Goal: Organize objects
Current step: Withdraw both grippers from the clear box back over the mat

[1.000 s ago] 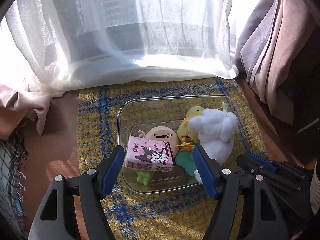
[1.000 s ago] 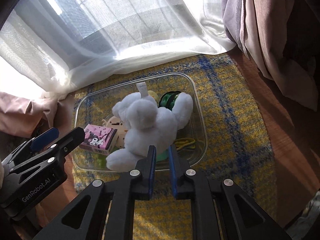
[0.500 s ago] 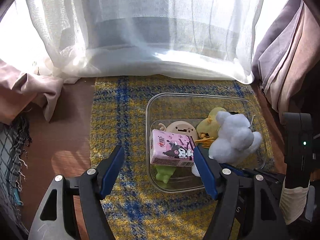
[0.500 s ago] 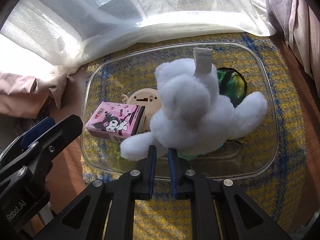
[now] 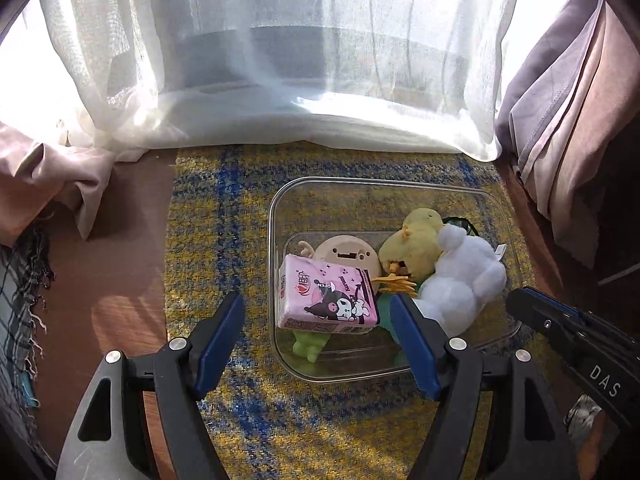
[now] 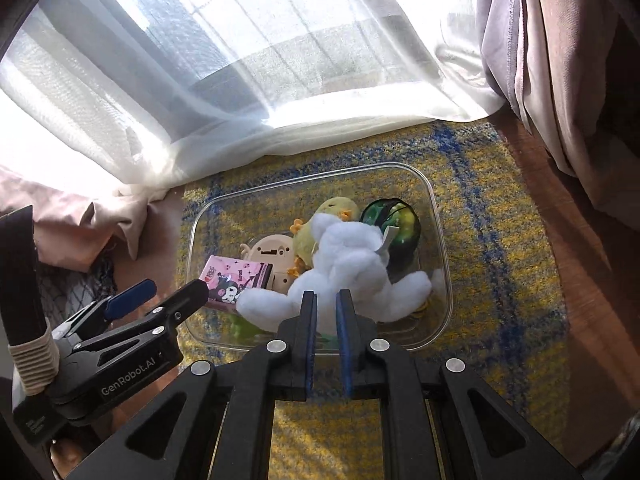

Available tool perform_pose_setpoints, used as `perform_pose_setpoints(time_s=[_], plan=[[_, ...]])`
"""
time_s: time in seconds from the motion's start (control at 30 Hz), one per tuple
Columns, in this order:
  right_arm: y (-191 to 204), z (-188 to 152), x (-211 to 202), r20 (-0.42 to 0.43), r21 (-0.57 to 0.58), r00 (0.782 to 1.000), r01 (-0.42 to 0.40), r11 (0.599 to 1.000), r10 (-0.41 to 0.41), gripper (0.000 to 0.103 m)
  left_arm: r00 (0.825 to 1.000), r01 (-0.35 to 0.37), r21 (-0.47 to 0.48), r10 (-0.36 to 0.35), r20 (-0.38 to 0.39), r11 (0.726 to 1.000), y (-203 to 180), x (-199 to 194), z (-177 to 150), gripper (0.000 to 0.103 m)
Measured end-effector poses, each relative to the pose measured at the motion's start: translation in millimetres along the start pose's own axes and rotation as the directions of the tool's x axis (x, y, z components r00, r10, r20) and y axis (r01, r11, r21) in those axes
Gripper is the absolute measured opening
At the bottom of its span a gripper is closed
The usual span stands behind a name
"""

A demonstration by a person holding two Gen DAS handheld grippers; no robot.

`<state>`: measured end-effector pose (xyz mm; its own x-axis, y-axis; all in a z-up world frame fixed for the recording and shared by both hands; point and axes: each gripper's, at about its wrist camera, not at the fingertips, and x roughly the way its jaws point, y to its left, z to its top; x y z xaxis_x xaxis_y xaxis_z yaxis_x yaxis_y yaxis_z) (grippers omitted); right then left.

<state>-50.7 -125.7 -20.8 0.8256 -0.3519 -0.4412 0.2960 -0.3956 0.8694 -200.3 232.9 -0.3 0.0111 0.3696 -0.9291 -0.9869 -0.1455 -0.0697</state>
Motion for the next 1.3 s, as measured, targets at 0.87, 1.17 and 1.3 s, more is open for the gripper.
perform_pose_setpoints(time_s=[0.87, 1.17, 1.3], plan=[[15.9, 4.3, 63.1, -0.181, -0.03, 0.983, -0.003, 1.0, -0.002, 0.007, 0.999, -0.013, -0.029, 0.012, -0.046, 0.999, 6.2, 8.1, -3.1, 0.076], [27.0, -14.1, 26.3, -0.126, -0.097, 0.986, 0.098, 0.99, -0.11, 0.013, 0.996, -0.087, -0.024, 0.088, 0.006, 0.996, 1.3, -20.1, -24.7, 0.085], [20.8, -24.0, 1.6, -0.071, -0.112, 0.981, 0.169, 0.979, -0.178, 0.056, 0.991, -0.129, -0.055, 0.131, 0.029, 0.99, 2.0, -31.6, -40.7, 0.092]])
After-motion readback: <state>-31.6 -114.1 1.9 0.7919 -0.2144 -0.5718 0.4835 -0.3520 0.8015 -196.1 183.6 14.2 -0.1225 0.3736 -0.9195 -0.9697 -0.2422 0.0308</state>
